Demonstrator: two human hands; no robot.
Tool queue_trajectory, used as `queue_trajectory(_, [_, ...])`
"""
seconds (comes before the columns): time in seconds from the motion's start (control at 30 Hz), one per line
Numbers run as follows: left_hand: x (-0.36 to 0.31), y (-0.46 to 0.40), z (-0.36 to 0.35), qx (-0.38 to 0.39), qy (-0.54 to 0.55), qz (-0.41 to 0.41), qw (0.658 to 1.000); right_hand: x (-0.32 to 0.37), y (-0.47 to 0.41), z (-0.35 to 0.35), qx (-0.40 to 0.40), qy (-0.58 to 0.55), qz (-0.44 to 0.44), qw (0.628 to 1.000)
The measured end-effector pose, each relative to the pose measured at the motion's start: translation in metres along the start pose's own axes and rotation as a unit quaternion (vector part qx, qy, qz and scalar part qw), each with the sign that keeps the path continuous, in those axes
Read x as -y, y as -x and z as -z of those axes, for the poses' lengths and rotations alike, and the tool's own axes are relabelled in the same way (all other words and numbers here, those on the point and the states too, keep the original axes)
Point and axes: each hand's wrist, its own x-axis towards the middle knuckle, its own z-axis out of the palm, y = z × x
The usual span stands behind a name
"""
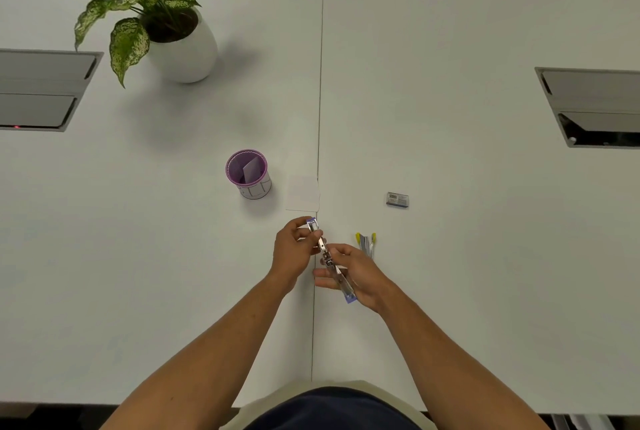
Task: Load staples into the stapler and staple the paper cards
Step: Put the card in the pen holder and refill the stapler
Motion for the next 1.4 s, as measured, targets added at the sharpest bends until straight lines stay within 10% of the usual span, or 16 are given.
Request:
queue_trajectory(0.27, [0.001,0.000,0.002,-0.020,-0.103,-0.031,0.994,0.009,-0.001,0.001,0.006,-0.066,0.056,0.996])
queue_trajectory(0.7, [-0.005,0.010,0.001,0.134,-0.025,0.032,0.990,-0.002,-0.009,-0.001,-0.123,0.286,0.183,0.933])
queue_trajectory(1.4, [-0.003,0.002,0.005,0.089,-0.026,-0.001,0.996,-0.009,-0.025,-0.009,-0.136,0.155,0.185,0.961])
